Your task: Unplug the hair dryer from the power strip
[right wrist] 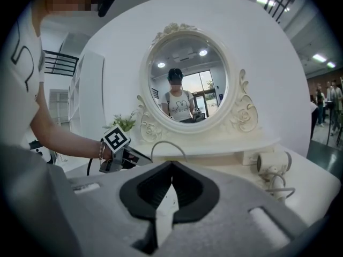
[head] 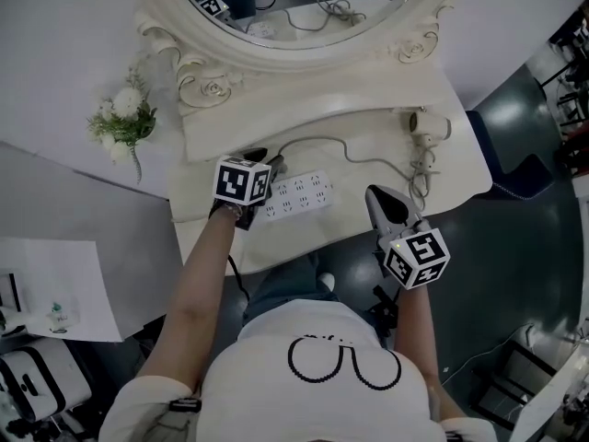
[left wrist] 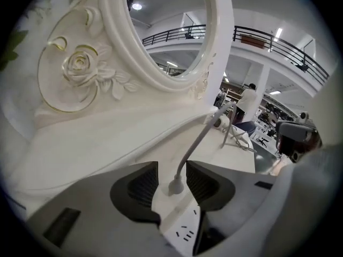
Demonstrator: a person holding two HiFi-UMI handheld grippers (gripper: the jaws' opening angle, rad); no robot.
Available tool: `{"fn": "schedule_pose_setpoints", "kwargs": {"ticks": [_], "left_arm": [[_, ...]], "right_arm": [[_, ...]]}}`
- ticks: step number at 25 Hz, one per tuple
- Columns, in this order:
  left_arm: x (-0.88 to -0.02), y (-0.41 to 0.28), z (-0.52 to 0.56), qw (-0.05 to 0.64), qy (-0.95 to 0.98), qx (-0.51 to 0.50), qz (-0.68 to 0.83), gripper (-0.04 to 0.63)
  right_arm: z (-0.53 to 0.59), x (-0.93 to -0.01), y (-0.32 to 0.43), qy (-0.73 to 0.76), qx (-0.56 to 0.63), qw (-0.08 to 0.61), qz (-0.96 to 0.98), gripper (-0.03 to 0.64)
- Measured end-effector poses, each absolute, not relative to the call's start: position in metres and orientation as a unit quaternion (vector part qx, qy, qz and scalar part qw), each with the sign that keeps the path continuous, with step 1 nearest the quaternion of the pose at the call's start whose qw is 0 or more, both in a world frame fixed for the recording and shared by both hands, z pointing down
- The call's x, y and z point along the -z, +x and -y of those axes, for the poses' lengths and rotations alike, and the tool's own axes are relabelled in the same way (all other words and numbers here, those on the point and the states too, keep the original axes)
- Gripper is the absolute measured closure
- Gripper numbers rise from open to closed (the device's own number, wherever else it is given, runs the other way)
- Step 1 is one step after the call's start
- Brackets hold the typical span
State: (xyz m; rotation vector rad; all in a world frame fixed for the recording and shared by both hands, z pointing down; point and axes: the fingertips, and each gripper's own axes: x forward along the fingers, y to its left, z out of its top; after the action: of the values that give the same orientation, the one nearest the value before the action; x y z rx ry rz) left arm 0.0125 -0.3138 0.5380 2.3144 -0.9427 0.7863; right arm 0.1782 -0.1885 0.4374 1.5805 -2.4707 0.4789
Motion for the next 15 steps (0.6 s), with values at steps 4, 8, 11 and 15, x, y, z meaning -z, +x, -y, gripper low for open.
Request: {"fn": "schedule_pose_setpoints", "kwargs": {"ticks": [4,8,11,15], "left_arm": [[-0.516,-0.01,0.302,0.242,0.855,-0.254,0.382,0.434],[-0.502,-0.037,0.289,0.231,0.848,-0.232,0.417,0.434],[-0.485,-0.051,0.28,0.22,0.846,-0.205,0.441,0.434],[-0.461,-0.061,0.263,0.199,0.846,-0.172,0.463,0.434]], "right_arm": [[0.184,-0.43,0.182,0.536,-0.155,0.068,0.827,0.62],[0.174,-0.427,0.182,0.534,-0.153,0.062,0.829,0.62],[0.165,-0.423,0.179,0.533,-0.149,0.054,0.831,0.62],[0.153,-0.413,0.174,0.535,-0.13,0.037,0.834,0.62]]}}
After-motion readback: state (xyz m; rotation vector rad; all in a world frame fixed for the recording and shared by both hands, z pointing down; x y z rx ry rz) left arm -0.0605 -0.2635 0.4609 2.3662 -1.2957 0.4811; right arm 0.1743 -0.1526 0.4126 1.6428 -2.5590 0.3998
